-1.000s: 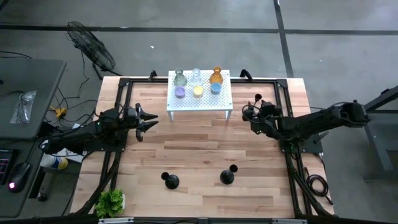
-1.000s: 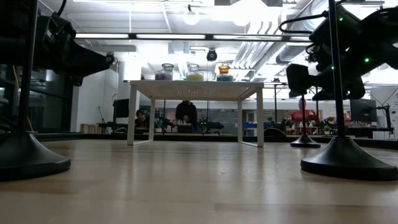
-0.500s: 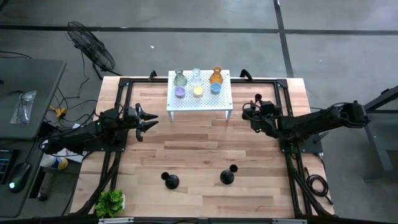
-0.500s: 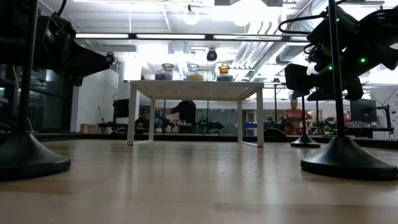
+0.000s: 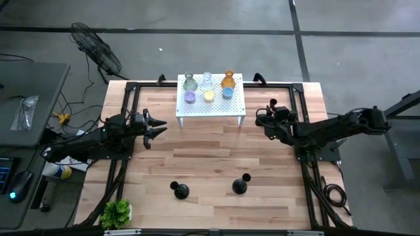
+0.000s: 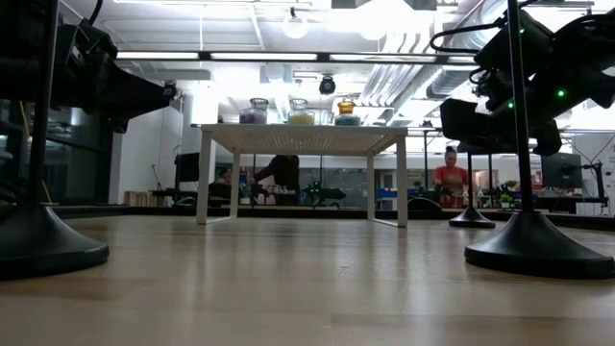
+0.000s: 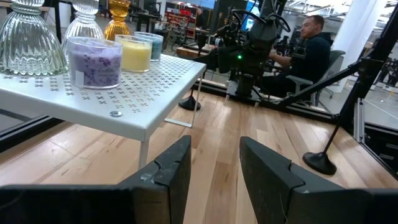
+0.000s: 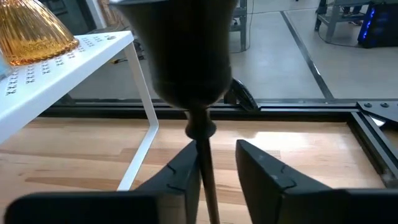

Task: Pick & Place candle stick holders
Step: Put the top right black candle holder on the shelf

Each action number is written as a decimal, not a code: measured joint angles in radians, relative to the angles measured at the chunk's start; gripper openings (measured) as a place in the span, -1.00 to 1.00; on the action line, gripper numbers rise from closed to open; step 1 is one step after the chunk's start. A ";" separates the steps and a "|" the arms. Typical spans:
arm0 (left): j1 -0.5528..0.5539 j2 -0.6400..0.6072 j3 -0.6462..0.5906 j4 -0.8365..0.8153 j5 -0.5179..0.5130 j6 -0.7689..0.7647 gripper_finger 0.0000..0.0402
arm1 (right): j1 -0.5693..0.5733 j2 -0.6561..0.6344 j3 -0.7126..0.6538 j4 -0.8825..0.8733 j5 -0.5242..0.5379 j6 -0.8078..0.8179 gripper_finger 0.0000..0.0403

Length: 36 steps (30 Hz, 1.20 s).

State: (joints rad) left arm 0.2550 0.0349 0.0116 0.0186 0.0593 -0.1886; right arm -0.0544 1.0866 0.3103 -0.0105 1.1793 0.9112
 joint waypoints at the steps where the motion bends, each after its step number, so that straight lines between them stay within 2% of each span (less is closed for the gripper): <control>1: 0.000 0.000 0.000 0.000 0.000 0.000 -0.33 | 0.000 0.000 0.000 0.000 0.000 0.000 -0.58; 13: 0.000 0.000 0.000 0.000 0.000 0.000 -0.33 | 0.000 0.000 0.000 -0.003 -0.024 -0.007 -0.95; 25: 0.000 0.000 0.000 0.000 0.000 0.000 -0.33 | -0.001 -0.019 0.015 0.000 -0.133 -0.089 -0.97; 36: 0.000 0.000 0.000 0.000 0.000 0.000 -0.33 | 0.009 -0.035 0.116 -0.003 -0.209 -0.236 -0.98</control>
State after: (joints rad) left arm 0.2546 0.0349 0.0116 0.0189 0.0593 -0.1886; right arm -0.0455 1.0519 0.4265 -0.0136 0.9700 0.6749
